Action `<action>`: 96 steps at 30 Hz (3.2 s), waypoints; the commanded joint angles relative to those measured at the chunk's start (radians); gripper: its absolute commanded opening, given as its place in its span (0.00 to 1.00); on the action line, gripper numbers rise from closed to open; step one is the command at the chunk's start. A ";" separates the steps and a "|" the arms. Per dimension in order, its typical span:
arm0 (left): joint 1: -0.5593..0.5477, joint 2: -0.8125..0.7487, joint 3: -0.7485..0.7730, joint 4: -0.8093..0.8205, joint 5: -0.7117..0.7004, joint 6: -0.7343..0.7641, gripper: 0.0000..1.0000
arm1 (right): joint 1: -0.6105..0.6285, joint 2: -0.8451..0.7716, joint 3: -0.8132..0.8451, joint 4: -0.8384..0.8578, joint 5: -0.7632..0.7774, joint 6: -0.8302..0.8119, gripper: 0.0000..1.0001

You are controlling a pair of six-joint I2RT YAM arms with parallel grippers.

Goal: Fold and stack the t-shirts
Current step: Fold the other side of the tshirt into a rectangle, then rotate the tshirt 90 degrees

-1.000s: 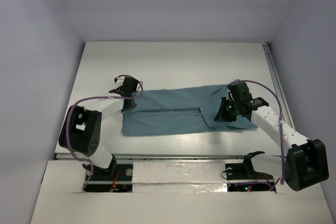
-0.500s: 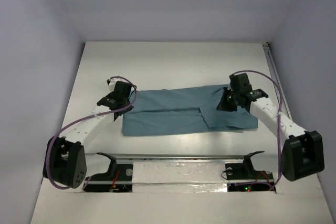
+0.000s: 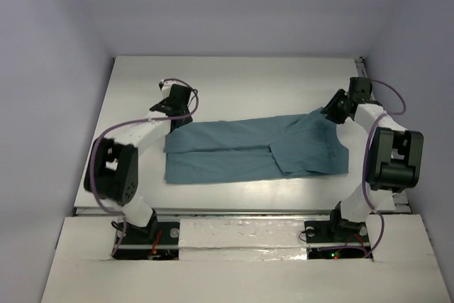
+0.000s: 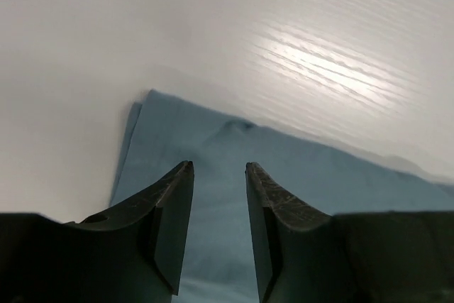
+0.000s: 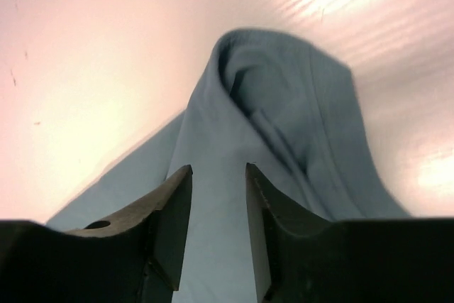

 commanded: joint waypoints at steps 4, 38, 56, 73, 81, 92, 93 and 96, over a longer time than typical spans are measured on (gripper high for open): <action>0.084 0.148 0.087 0.081 0.043 0.033 0.38 | -0.065 0.124 0.087 0.134 -0.102 0.024 0.41; 0.173 0.317 0.054 0.124 0.093 0.041 0.36 | -0.083 0.170 0.052 0.147 -0.144 0.014 0.00; 0.202 0.300 0.044 0.119 0.109 0.020 0.35 | -0.149 0.107 -0.055 0.114 -0.013 0.081 0.00; 0.191 0.231 0.127 0.065 0.066 0.070 0.38 | -0.159 0.059 0.080 0.092 -0.078 0.044 0.47; 0.076 0.252 0.187 0.050 0.077 0.096 0.39 | -0.159 0.243 0.236 0.041 -0.177 0.016 0.38; 0.044 0.366 0.256 0.053 0.136 0.067 0.39 | -0.159 0.257 0.198 0.040 -0.185 0.005 0.31; 0.044 0.373 0.256 0.053 0.141 0.064 0.39 | -0.159 0.262 0.190 0.043 -0.187 0.008 0.31; 0.053 0.396 0.248 0.062 0.164 0.047 0.39 | -0.159 0.268 0.187 0.048 -0.185 0.016 0.19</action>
